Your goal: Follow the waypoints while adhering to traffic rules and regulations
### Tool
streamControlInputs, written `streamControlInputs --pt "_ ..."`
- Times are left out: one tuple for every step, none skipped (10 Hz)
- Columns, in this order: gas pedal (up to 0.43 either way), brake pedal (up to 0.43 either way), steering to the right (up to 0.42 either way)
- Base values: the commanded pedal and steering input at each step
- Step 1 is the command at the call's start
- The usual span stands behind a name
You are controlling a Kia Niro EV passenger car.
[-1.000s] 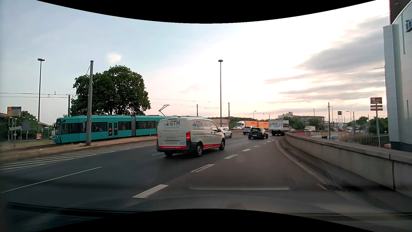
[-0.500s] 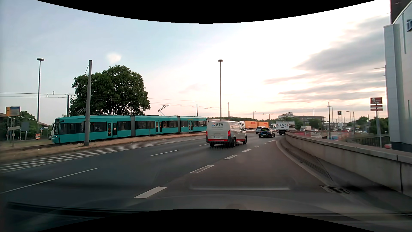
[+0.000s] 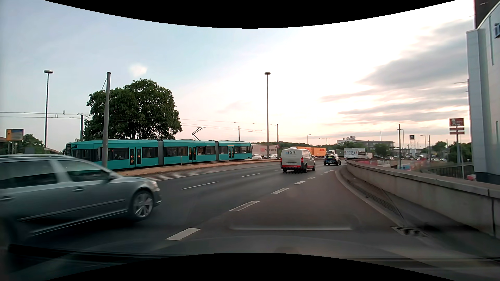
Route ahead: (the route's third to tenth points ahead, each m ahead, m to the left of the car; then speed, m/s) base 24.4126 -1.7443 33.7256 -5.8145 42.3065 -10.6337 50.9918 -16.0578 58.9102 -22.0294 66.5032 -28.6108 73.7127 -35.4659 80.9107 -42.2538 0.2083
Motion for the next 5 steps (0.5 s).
streamControlInputs --pt "0.0 0.0 0.023" --pt "0.079 0.0 0.029" --pt "0.248 0.0 0.031" --pt "0.268 0.0 0.033" --pt "0.28 0.0 0.037"
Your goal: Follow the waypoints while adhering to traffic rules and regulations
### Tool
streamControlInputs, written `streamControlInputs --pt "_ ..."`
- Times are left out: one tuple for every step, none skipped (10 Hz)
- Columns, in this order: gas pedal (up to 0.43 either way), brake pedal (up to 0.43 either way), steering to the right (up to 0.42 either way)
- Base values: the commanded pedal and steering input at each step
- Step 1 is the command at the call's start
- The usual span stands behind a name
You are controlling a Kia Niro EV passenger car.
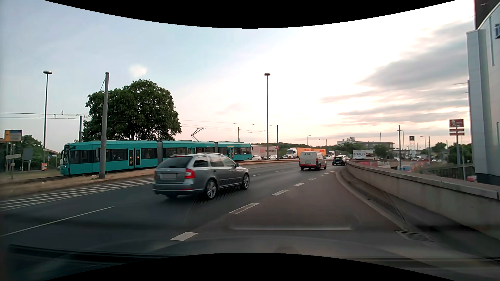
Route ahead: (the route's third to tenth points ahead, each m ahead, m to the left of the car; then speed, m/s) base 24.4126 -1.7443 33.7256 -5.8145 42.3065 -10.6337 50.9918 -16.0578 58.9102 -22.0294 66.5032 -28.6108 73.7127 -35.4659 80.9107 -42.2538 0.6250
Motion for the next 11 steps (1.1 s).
streamControlInputs --pt "0.28 0.0 0.046" --pt "0.331 0.0 0.053" --pt "0.398 0.0 0.061" --pt "0.488 0.0 0.066" --pt "0.539 0.0 0.067" --pt "0.622 0.0 0.066" --pt "0.661 0.0 0.066" --pt "0.752 0.0 0.067" --pt "0.76 0.0 0.074" --pt "0.78 0.0 0.073" --pt "0.811 0.0 0.069"
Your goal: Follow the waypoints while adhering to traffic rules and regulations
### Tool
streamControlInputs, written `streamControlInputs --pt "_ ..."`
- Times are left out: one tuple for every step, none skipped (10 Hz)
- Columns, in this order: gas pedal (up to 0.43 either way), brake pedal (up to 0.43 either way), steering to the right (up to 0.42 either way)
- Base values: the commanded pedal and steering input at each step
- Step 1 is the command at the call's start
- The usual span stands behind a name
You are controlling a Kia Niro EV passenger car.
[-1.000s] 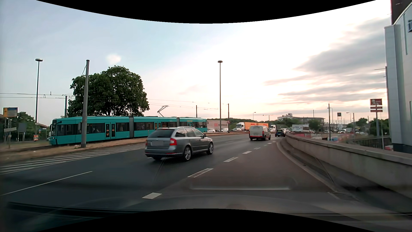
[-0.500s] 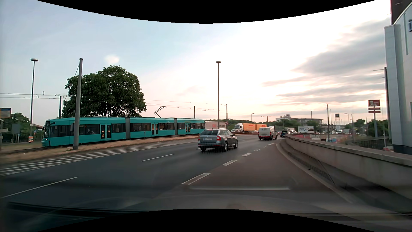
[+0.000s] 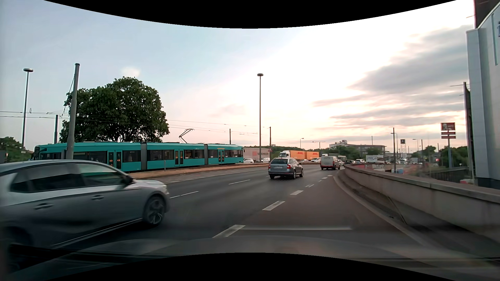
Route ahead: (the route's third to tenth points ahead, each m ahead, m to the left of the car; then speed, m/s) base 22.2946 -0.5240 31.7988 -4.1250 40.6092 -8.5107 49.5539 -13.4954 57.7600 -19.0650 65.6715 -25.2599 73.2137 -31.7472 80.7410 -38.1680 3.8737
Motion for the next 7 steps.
streamControlInputs --pt "0.843 0.0 0.068" --pt "0.85 0.0 0.068" --pt "0.85 0.0 0.068" --pt "0.85 0.0 0.069" --pt "0.85 0.0 0.069" --pt "0.85 0.0 0.069" --pt "0.85 0.0 0.071"
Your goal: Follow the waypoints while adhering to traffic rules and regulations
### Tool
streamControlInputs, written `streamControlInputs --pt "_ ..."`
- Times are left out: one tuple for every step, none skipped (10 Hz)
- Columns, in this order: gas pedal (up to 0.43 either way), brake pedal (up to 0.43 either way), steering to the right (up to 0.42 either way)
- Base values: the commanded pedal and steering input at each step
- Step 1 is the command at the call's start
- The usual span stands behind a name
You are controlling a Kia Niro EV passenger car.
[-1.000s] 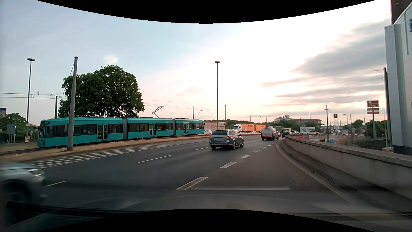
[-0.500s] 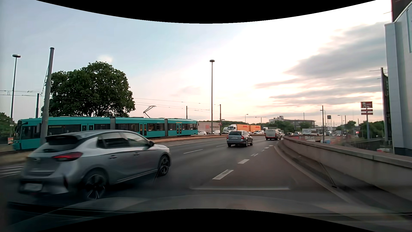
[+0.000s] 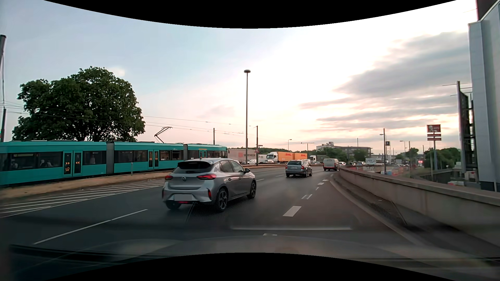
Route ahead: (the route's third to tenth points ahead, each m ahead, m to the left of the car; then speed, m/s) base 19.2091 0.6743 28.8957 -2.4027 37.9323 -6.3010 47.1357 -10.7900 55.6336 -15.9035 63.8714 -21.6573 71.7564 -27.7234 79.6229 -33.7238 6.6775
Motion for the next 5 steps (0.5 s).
streamControlInputs --pt "0.85 0.0 0.072" --pt "0.85 0.0 0.073" --pt "0.85 0.0 0.073" --pt "0.843 0.0 0.075" --pt "0.811 0.0 0.078"
